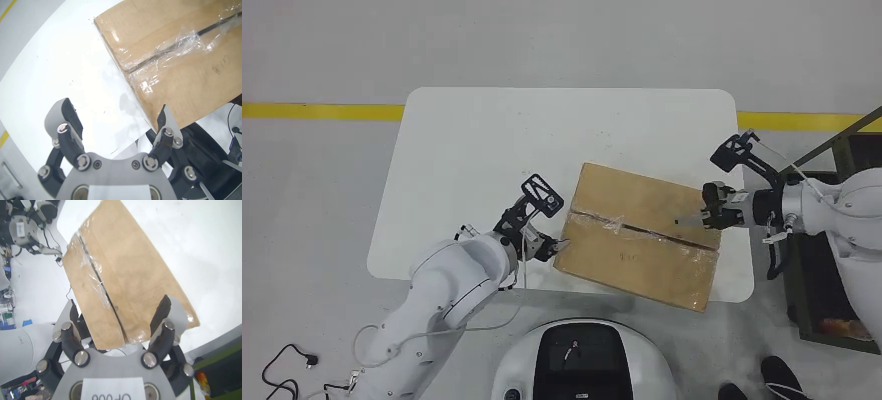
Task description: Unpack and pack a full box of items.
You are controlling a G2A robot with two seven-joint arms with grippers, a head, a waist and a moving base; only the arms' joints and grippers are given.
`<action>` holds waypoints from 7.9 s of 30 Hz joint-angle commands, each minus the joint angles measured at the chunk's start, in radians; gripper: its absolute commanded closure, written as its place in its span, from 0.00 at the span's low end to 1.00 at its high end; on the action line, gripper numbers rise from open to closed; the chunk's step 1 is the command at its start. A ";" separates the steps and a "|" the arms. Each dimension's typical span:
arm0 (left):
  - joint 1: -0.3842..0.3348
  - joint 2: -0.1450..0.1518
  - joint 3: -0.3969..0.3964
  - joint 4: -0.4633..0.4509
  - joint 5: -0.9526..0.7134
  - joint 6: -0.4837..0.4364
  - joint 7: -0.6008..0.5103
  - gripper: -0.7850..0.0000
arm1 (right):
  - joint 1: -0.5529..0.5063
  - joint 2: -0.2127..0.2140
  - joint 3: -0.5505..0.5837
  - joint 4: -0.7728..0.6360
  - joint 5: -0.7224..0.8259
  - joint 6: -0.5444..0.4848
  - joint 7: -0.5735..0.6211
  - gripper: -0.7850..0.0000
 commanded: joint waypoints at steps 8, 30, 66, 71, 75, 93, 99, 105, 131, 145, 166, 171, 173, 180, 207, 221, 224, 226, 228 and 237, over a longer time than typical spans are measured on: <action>-0.021 0.002 -0.034 -0.074 -0.046 -0.002 -0.006 0.00 | -0.161 -0.008 0.048 -0.086 0.022 -0.023 -0.388 1.00; 0.001 0.014 -0.151 -0.211 0.041 0.095 0.046 0.00 | -0.286 -0.029 -0.047 -0.215 -0.179 -0.016 -0.661 1.00; 0.004 0.014 -0.178 -0.232 0.061 0.122 0.057 0.00 | -0.262 -0.117 -0.334 -0.136 -0.436 0.138 -0.799 1.00; 0.004 0.014 -0.178 -0.232 0.061 0.122 0.057 0.00 | -0.335 -0.103 -0.249 -0.176 -0.438 0.144 -0.776 1.00; 0.004 0.014 -0.178 -0.232 0.061 0.122 0.057 0.00 | -0.407 -0.091 -0.168 -0.211 -0.448 0.147 -0.759 1.00; 0.004 0.014 -0.178 -0.232 0.061 0.122 0.057 0.00 | -0.729 -0.058 0.265 -0.401 -0.368 0.118 -0.712 1.00; 0.004 0.014 -0.178 -0.232 0.061 0.122 0.057 0.00 | -0.657 -0.065 0.184 -0.415 -0.342 0.057 -0.735 1.00; 0.004 0.014 -0.178 -0.232 0.061 0.122 0.057 0.00 | -0.445 -0.088 -0.077 -0.325 -0.416 -0.006 -0.751 1.00; 0.004 0.014 -0.178 -0.232 0.061 0.122 0.057 0.00 | -0.051 -0.223 -0.504 0.090 -0.446 0.020 -0.862 1.00; 0.004 0.014 -0.178 -0.232 0.061 0.122 0.057 0.00 | -0.434 -0.131 -0.089 -0.175 -0.482 -0.008 -0.751 1.00; 0.004 0.014 -0.178 -0.232 0.061 0.122 0.057 0.00 | -0.968 -0.113 0.593 -0.306 -0.372 0.007 -0.840 1.00; 0.004 0.014 -0.178 -0.232 0.061 0.122 0.057 0.00 | -0.991 -0.123 0.556 -0.250 -0.420 0.026 -0.907 1.00; 0.004 0.014 -0.178 -0.232 0.061 0.122 0.057 0.00 | -0.962 -0.126 0.497 -0.212 -0.433 0.033 -0.938 1.00; 0.004 0.014 -0.178 -0.232 0.061 0.122 0.057 0.00 | -0.732 -0.145 0.198 -0.057 -0.459 0.042 -0.970 1.00; 0.004 0.014 -0.178 -0.232 0.061 0.122 0.057 0.00 | -0.375 -0.180 0.057 -0.080 -0.641 0.054 -0.985 1.00; 0.004 0.014 -0.178 -0.232 0.061 0.122 0.057 0.00 | -0.533 -0.167 0.212 -0.272 -0.906 0.101 -1.048 1.00; 0.004 0.014 -0.178 -0.232 0.061 0.122 0.057 0.00 | -0.533 -0.167 0.212 -0.272 -0.906 0.101 -1.048 1.00; 0.004 0.014 -0.178 -0.232 0.061 0.122 0.057 0.00 | -0.533 -0.167 0.212 -0.272 -0.906 0.101 -1.048 1.00; 0.004 0.014 -0.178 -0.232 0.061 0.122 0.057 0.00 | -0.533 -0.167 0.212 -0.272 -0.906 0.101 -1.048 1.00; 0.004 0.014 -0.178 -0.232 0.061 0.122 0.057 0.00 | -0.533 -0.167 0.212 -0.272 -0.906 0.101 -1.048 0.65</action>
